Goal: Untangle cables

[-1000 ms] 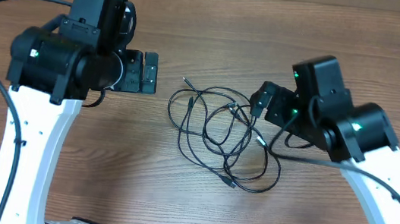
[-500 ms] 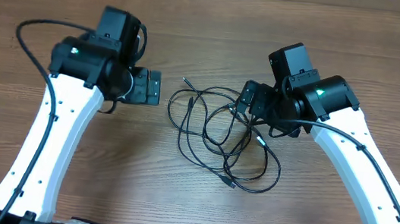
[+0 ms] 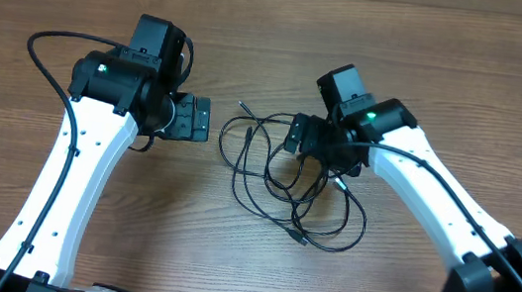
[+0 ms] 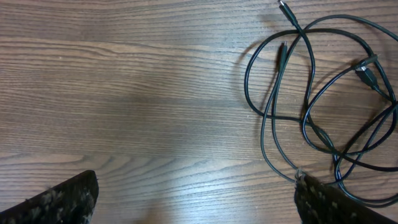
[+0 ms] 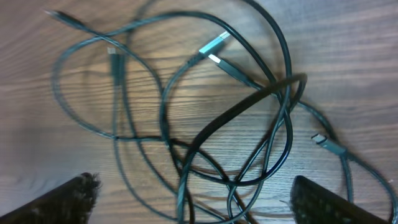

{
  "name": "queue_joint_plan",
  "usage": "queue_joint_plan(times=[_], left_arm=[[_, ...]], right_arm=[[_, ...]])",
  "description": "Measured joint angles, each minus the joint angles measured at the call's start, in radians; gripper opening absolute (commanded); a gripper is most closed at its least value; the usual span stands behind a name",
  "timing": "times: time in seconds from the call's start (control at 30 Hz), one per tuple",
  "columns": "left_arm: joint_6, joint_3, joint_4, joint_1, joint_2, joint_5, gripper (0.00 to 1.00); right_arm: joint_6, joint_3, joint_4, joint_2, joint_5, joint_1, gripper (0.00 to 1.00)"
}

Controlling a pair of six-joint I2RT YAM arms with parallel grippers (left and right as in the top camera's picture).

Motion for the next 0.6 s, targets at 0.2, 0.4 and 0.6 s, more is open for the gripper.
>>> queue_joint_plan(times=[0.2, 0.4, 0.6], left_arm=[[0.000, 0.000, 0.000, 0.000, 0.000, 0.000, 1.00], [0.000, 0.000, 0.000, 0.000, 0.000, 0.000, 1.00], [0.000, -0.001, 0.002, 0.000, 0.000, 0.001, 1.00]], right_arm=[[0.010, -0.004, 0.024, 0.049, -0.021, 0.000, 0.04], [0.002, 0.022, -0.112, 0.042, -0.058, 0.000, 0.04], [-0.031, 0.300, -0.254, -0.139, 0.015, 0.000, 0.04]])
